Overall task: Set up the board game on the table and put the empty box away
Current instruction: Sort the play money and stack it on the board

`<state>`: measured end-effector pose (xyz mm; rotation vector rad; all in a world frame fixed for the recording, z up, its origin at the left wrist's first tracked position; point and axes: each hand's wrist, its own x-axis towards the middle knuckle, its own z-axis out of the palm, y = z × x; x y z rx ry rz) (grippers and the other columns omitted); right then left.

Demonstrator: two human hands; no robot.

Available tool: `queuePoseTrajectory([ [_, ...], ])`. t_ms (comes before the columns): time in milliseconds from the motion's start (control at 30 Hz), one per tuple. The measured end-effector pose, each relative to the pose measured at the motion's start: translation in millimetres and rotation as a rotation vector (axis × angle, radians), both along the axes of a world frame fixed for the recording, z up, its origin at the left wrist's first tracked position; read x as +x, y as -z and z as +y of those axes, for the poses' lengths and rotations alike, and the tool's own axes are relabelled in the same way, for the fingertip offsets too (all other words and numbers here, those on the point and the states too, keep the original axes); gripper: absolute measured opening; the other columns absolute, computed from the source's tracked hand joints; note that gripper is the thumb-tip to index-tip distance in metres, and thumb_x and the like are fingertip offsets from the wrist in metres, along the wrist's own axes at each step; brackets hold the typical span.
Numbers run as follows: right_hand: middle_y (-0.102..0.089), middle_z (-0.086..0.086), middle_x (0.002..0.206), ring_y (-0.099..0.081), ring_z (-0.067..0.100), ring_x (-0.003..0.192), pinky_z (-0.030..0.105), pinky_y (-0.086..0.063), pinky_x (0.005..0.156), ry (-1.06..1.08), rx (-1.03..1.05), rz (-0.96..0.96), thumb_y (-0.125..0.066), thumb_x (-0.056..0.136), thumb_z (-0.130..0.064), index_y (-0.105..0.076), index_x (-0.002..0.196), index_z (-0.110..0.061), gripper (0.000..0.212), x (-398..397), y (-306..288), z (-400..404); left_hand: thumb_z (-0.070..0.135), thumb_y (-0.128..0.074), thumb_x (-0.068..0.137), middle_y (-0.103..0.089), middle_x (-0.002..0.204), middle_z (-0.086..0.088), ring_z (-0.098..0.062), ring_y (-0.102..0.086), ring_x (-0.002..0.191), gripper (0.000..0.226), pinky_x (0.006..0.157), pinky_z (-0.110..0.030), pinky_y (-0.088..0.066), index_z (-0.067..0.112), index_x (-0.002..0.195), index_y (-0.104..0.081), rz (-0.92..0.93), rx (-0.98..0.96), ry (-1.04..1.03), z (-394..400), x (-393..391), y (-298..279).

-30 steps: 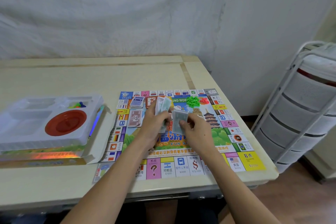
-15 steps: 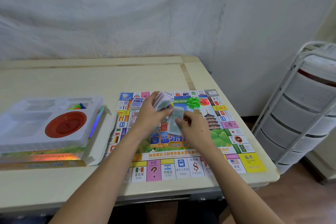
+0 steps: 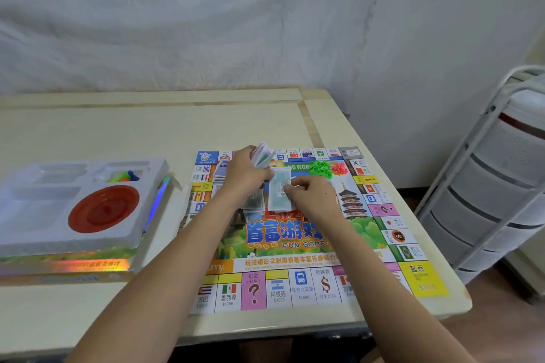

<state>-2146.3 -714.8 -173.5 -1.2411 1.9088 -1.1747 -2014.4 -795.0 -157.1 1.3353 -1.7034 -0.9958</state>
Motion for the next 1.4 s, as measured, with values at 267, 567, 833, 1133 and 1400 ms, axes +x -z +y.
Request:
queuePoseTrajectory([
  [267,-0.056,0.011,0.063,-0.048,0.017,0.055,0.021,-0.040,0.050,-0.020,0.188,0.275,-0.062,0.080,-0.006,-0.068,0.073,0.007,0.016,0,5,-16,0.013,-0.071,0.085,-0.056,0.106,-0.001,-0.017,-0.053,0.091,0.039,0.060,-0.020,-0.037,0.012,0.122,-0.057,-0.234,-0.114,0.002,-7,-4,5],
  [567,-0.054,0.014,0.098,-0.049,0.022,0.073,0.020,-0.027,0.046,-0.044,0.284,0.493,-0.057,0.087,-0.008,-0.041,0.080,-0.009,0.017,7,12,-29,0.018,-0.065,0.089,-0.065,0.100,-0.008,-0.020,-0.066,0.085,0.021,0.061,-0.028,-0.052,0.017,0.107,-0.055,0.222,-0.092,-0.205,-17,23,-12],
  [833,-0.061,0.014,0.100,-0.058,0.032,0.080,0.041,-0.052,0.072,-0.038,0.148,0.509,-0.047,0.079,0.003,-0.060,0.093,-0.012,0.025,15,21,-24,0.018,-0.063,0.092,-0.068,0.100,-0.009,-0.018,-0.073,0.083,0.021,0.059,-0.028,-0.056,0.016,0.110,-0.055,0.374,0.010,-0.197,-6,26,0],
  [1133,-0.064,0.005,0.082,-0.059,0.026,0.071,0.044,-0.055,0.076,-0.021,0.089,0.370,-0.050,0.089,-0.010,-0.064,0.084,-0.019,0.018,11,23,-20,0.001,-0.050,0.093,-0.052,0.080,-0.006,-0.011,-0.045,0.057,0.043,0.045,-0.020,-0.032,0.029,0.124,-0.054,0.907,0.349,0.065,12,25,-7],
  [1400,-0.046,-0.002,0.116,-0.038,0.020,0.111,0.037,-0.034,0.095,-0.347,0.110,0.622,-0.073,0.083,-0.038,-0.063,0.121,-0.032,0.039,-4,11,13,0.004,-0.044,0.093,-0.054,0.085,-0.010,-0.014,-0.047,0.061,0.040,0.049,-0.022,-0.039,0.026,0.123,-0.059,1.176,0.552,0.105,18,41,4],
])
